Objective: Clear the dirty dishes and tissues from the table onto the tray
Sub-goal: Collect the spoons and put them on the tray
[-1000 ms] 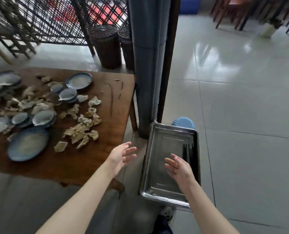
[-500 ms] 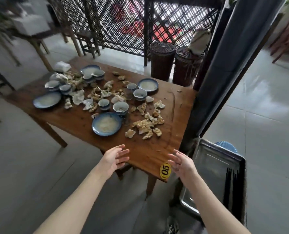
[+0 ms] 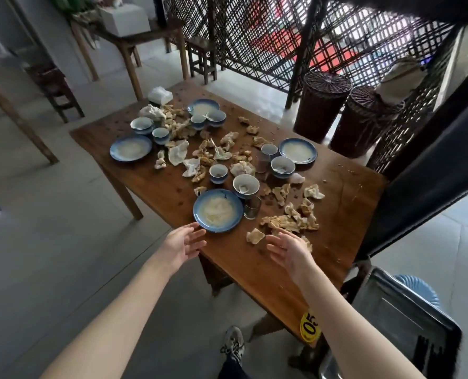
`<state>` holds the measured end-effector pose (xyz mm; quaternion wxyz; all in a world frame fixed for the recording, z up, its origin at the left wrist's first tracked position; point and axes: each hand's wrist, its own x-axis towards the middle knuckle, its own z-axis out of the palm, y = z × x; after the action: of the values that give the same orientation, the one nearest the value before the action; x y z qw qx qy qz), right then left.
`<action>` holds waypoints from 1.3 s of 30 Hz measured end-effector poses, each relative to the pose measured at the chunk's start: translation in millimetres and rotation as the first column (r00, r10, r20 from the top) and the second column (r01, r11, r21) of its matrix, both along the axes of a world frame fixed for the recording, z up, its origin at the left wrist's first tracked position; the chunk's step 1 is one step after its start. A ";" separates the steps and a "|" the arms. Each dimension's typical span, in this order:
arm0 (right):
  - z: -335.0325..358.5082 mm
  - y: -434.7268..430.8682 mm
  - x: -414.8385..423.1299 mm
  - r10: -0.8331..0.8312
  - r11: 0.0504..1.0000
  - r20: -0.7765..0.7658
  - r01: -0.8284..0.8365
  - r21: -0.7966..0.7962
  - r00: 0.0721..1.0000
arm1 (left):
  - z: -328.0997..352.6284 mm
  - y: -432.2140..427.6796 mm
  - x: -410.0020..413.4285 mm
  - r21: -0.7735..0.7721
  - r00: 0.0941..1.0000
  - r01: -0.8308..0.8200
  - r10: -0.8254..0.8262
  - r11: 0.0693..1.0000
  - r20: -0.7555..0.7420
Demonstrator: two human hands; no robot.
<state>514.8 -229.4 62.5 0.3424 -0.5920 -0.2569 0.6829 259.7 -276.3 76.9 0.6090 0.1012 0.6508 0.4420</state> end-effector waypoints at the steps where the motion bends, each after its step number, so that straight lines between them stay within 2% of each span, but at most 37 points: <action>1: -3.9 12.9 -6.7 0.014 1.000 -0.003 -0.014 -0.015 1.000 | -0.8 11.3 -5.1 -0.001 1.000 -0.013 0.013 1.000 -0.001; 10: -15.0 111.1 -58.4 0.092 0.994 0.026 -0.090 -0.068 0.995 | -0.9 91.3 -42.5 -0.039 0.997 -0.067 0.066 0.997 -0.027; 18: -23.4 155.8 -95.3 0.141 0.980 0.015 -0.137 -0.142 0.990 | -9.6 118.3 -64.3 -0.086 0.994 -0.107 0.108 0.991 0.008; 24: -25.4 173.8 -120.9 0.197 0.954 0.087 -0.171 -0.248 0.976 | -12.3 145.8 -92.5 -0.092 0.995 -0.097 0.097 0.991 0.001; 33: -30.2 198.3 -160.1 -0.034 0.966 0.195 0.082 -0.246 0.980 | -35.7 203.4 -144.3 -0.089 0.996 0.044 -0.037 0.995 0.080; 39: -30.1 205.1 -189.8 -0.257 0.909 0.290 0.333 -0.252 0.922 | -39.5 259.5 -215.4 -0.067 0.985 0.129 -0.120 0.989 0.123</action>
<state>325.0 -24.3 32.4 0.3146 -0.7501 -0.0998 0.5731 44.3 -16.8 37.4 0.6762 0.0925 0.6221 0.3836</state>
